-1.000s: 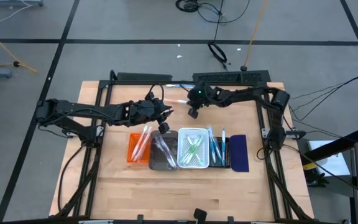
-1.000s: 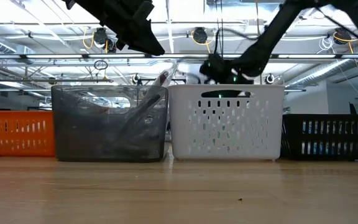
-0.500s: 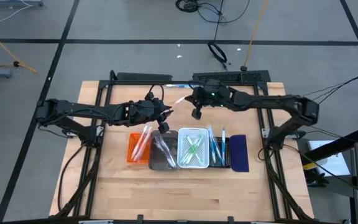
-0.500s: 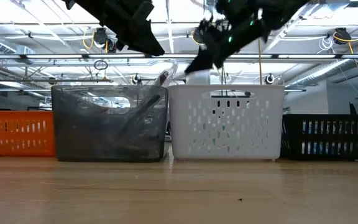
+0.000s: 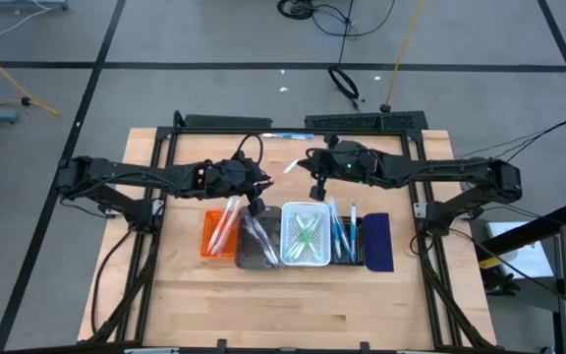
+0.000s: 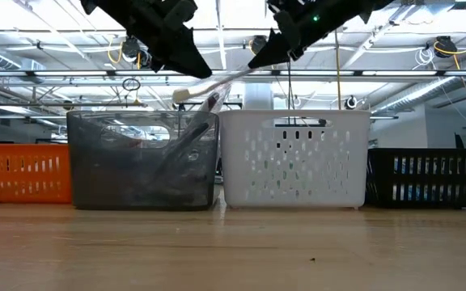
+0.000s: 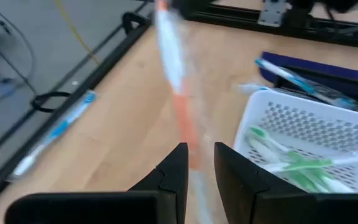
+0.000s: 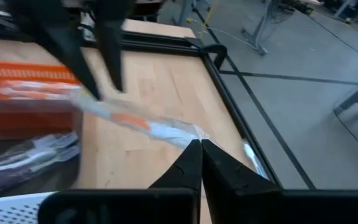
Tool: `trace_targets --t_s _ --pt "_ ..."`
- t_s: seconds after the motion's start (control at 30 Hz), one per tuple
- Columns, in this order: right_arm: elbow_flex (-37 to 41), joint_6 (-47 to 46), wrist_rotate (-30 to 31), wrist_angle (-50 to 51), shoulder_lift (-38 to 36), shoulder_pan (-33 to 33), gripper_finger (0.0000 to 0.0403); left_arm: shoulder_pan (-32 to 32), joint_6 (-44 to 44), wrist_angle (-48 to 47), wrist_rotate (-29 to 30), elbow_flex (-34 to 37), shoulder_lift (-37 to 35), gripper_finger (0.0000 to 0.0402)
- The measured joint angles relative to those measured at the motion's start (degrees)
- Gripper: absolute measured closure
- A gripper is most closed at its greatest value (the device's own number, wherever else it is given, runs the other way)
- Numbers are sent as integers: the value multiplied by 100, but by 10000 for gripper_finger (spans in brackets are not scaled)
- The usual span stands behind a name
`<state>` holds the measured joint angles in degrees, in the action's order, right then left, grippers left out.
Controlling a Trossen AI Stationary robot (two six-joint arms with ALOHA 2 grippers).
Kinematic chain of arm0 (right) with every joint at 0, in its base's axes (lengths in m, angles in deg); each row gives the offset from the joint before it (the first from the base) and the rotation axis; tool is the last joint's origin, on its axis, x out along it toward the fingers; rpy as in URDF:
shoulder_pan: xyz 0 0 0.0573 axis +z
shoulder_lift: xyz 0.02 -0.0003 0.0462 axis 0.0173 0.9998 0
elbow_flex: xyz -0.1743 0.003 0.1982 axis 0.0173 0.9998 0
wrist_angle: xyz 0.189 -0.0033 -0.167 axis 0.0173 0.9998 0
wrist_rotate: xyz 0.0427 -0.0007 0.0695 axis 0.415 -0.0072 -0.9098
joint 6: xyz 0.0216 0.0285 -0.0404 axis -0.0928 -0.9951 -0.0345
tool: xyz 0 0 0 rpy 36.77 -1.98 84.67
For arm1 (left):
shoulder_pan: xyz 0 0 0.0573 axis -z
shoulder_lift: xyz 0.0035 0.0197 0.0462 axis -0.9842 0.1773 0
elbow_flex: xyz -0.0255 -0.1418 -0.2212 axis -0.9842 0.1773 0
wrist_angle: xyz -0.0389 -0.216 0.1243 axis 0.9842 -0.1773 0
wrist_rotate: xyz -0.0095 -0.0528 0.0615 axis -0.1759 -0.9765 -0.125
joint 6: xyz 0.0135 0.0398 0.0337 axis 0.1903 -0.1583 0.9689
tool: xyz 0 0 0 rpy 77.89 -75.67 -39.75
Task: Pick & Place Toothbrushes
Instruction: Put the orange toothbrush into the orange bin
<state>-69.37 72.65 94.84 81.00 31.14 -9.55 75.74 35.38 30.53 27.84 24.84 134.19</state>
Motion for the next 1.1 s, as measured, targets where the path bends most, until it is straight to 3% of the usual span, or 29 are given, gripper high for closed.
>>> trace_targets --t_s 0.13,0.43,0.6,0.73,0.9,1.1 --pt "0 1 96 -11 2 82 403 2 -68 -68 -64 0 0 312" --pt "0 23 96 -17 2 229 403 0 -234 -89 -208 2 288 238" --pt "0 24 104 -53 2 322 403 0 -224 0 -204 7 605 224" --pt "0 36 107 -28 2 318 403 0 -231 -40 -206 9 690 265" --pt "0 33 105 49 2 316 403 4 -246 -34 -192 2 635 384" --pt "-2 -16 82 212 -4 319 403 7 -417 -98 -191 2 630 395"
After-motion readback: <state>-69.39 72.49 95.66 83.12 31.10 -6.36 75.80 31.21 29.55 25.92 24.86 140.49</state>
